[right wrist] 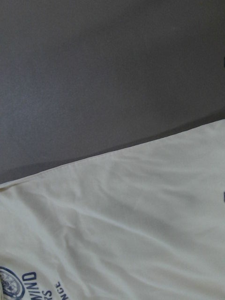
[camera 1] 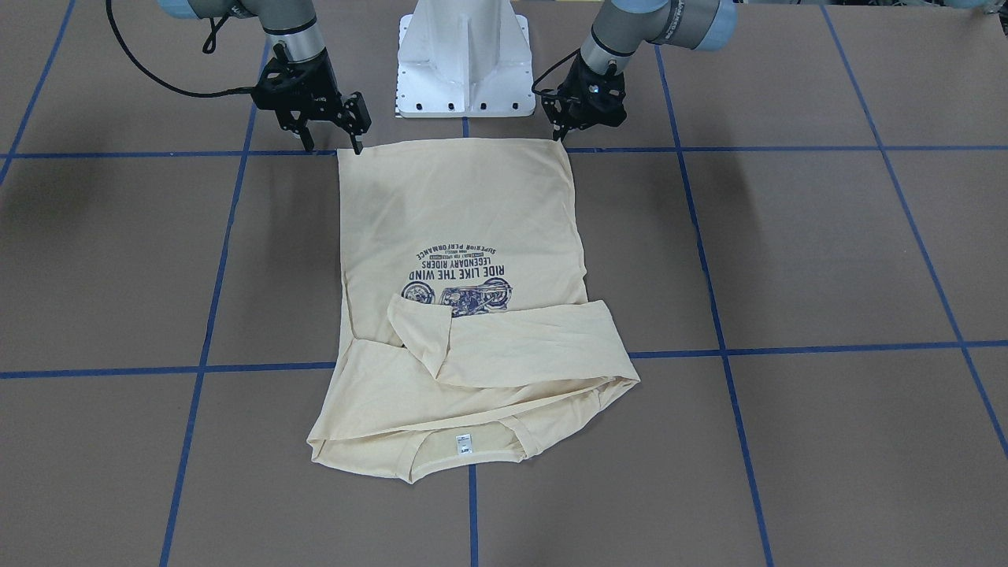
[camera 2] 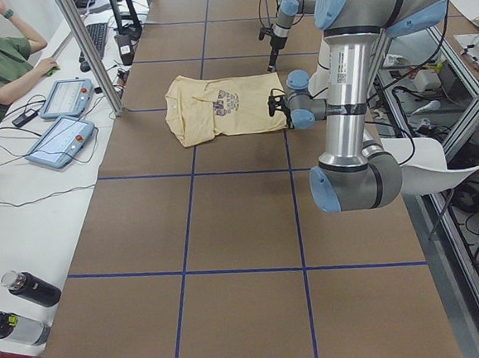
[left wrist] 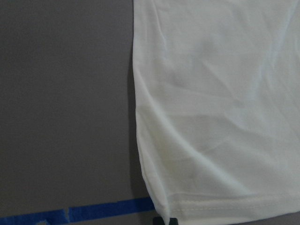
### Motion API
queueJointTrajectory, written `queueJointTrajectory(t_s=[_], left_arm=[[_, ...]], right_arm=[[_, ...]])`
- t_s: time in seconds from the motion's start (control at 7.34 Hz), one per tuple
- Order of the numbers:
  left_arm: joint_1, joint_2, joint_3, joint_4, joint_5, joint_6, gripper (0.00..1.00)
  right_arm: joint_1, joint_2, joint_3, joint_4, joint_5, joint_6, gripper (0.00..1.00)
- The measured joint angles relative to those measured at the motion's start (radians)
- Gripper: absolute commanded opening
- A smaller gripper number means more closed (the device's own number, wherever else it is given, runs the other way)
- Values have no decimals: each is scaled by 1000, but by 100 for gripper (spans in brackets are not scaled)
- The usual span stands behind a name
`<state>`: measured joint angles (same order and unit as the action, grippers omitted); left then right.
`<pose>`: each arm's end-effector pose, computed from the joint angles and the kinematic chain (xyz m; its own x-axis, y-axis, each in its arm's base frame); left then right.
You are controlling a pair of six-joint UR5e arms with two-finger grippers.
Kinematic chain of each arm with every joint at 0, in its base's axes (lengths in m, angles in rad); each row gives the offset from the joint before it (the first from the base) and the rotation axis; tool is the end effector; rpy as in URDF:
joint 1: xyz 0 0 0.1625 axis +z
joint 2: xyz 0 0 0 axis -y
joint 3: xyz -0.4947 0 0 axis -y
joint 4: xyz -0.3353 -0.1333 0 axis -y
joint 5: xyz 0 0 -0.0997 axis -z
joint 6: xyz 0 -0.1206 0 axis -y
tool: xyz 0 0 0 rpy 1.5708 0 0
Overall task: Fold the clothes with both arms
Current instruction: 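Move both grippers down to the hem corners nearest the robot, then grasp the hem corners with both grippers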
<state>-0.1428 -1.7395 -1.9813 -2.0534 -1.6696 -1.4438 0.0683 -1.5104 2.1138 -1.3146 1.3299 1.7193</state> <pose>0.4945 -0.1938 0.4381 0.4856 0.0575 -0.8723 -0.0052 0.9980 0.0629 -0.4476 -0.1931 0.4670 0.6076 0.1856 0.7723 -0.3402 0.9394 0.0419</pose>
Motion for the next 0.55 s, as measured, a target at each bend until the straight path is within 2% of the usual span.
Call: queueJointTrajectory(t_s=[0.55], left_arm=[[0, -1, -1, -1, -4, -1, 0]], right_arm=[[-46, 3, -29, -2, -45, 22, 53]])
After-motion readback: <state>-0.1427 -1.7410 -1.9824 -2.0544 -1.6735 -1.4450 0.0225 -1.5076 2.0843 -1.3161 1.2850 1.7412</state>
